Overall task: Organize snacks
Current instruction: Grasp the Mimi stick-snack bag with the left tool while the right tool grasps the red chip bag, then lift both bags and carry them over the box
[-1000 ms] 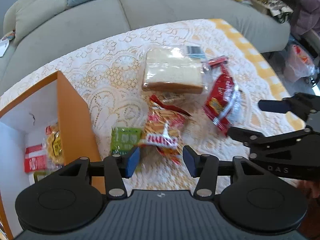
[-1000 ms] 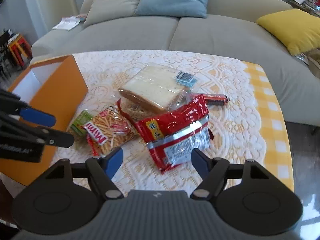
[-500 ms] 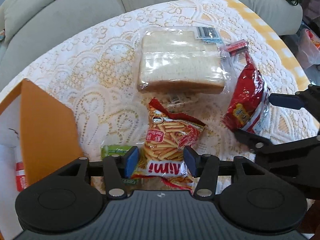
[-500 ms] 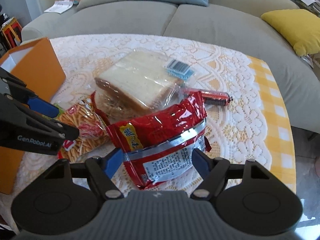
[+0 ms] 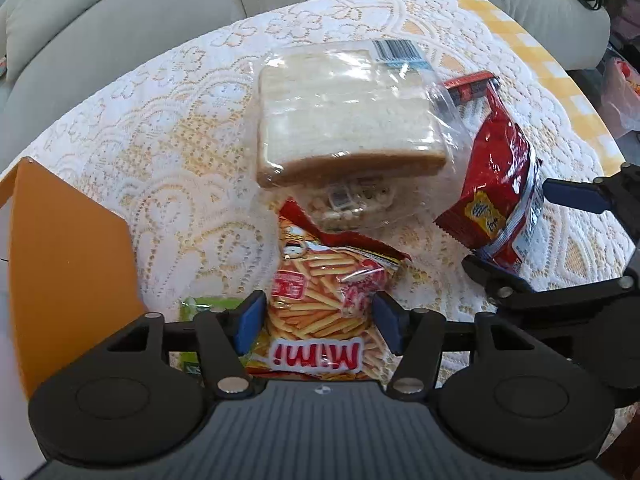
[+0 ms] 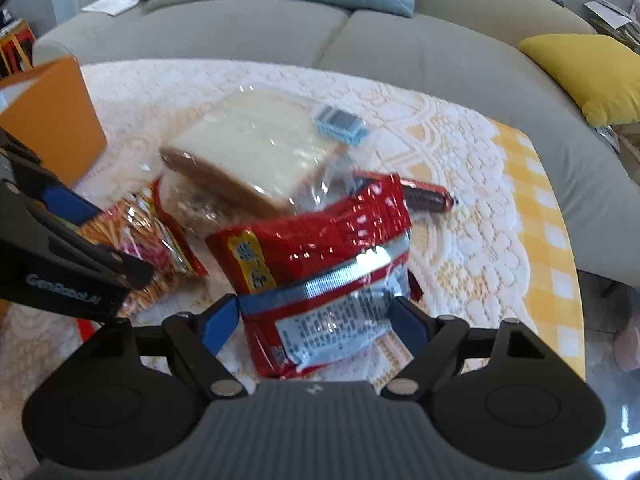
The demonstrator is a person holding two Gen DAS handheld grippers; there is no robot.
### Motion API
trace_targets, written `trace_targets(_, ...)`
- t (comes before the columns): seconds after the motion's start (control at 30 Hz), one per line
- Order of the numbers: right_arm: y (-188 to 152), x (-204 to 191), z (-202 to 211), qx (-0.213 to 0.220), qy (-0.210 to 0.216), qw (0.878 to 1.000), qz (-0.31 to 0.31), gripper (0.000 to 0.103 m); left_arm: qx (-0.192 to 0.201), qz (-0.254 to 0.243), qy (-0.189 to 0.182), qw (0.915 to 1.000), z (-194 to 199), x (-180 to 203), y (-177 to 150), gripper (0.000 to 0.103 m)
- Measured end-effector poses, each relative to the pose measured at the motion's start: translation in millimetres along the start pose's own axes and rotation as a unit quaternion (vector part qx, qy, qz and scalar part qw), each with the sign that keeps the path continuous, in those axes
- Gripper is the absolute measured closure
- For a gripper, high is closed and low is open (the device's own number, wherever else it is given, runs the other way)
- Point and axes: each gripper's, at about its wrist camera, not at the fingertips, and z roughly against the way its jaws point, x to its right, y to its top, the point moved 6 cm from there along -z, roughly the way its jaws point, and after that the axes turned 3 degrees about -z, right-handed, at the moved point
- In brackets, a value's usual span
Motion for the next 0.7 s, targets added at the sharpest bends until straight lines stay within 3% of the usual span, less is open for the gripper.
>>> trace_targets(0.17,-3,-3,-3,-0.002,-0.029,0.999,0.022,0.03,0.001,-0.001,0.003,1.0,-2,4,-6,0.035)
trace_targets(0.33,0,7,1,-0.003,-0.03,1.0,-0.005,0.043,0.005,0.01,-0.002,0.9999,1,2,-7,0.045)
trace_targets(0.47,2,12,6,-0.012,-0.019,1.0,-0.018,0.046,0.012,0.016,-0.003,0.9998,8,3,-10,0.053)
trace_targets(0.5,2,12,8,-0.011,-0.019,1.0,-0.018,0.052,0.014,0.017,-0.006,0.9997,11,5,-11,0.054)
trace_targets(0.63,3,9,17,-0.006,-0.026,1.0,0.002,0.054,0.009,0.021,-0.007,0.9997,17,10,-16,0.056)
trace_targets(0.7,3,7,22,-0.007,-0.025,1.0,0.006,0.071,0.009,0.025,-0.01,0.9996,22,10,-18,0.056)
